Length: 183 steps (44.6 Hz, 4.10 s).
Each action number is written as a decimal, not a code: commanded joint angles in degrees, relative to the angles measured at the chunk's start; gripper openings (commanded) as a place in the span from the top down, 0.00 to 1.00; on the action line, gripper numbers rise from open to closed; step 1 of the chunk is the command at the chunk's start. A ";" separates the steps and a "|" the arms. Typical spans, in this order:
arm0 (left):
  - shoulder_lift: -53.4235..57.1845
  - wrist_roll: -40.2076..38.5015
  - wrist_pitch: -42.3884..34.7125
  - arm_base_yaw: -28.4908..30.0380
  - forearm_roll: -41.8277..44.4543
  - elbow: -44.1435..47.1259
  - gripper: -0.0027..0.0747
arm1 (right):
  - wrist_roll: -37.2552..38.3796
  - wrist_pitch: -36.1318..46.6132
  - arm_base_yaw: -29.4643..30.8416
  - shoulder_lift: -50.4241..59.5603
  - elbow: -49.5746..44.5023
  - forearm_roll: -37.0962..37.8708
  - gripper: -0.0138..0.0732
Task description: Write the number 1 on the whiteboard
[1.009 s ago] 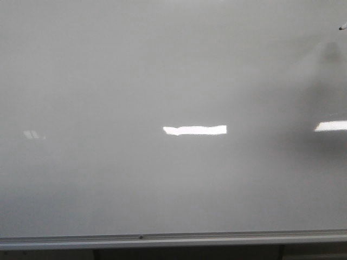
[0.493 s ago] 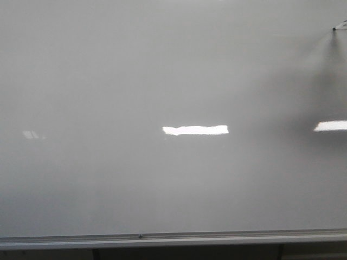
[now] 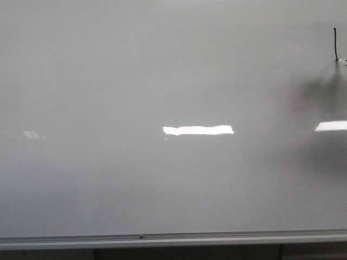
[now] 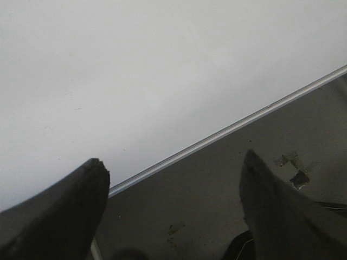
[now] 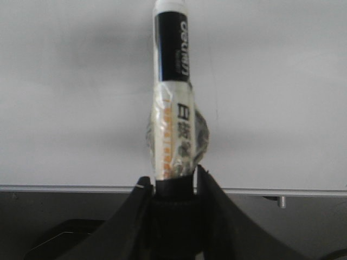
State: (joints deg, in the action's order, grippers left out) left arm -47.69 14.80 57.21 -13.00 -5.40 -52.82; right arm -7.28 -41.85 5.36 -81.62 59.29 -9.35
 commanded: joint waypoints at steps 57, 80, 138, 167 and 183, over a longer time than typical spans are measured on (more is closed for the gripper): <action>-20.34 17.68 -0.97 -44.07 -5.67 -17.32 0.33 | -33.11 -24.83 -42.63 16.62 4.14 -8.76 0.82; -29.54 18.19 -7.09 -45.19 -5.77 -19.38 0.33 | -33.11 -24.76 -42.63 16.57 4.14 -8.76 0.82; -27.52 8.81 -2.55 -36.14 -1.62 -18.99 0.99 | -25.46 -20.36 -38.25 23.05 3.93 -0.12 0.23; -10.66 -14.15 -34.77 9.04 3.86 4.51 0.99 | -12.61 -17.05 -21.87 29.21 0.43 -0.38 0.23; -18.83 -14.15 -51.98 14.05 0.36 7.94 0.99 | -12.61 -15.34 -21.87 29.10 -1.01 -0.44 0.23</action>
State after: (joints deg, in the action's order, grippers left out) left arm -65.02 1.28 12.65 1.04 -4.41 -43.55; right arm -19.89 -60.54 -16.92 -53.07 57.14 -9.04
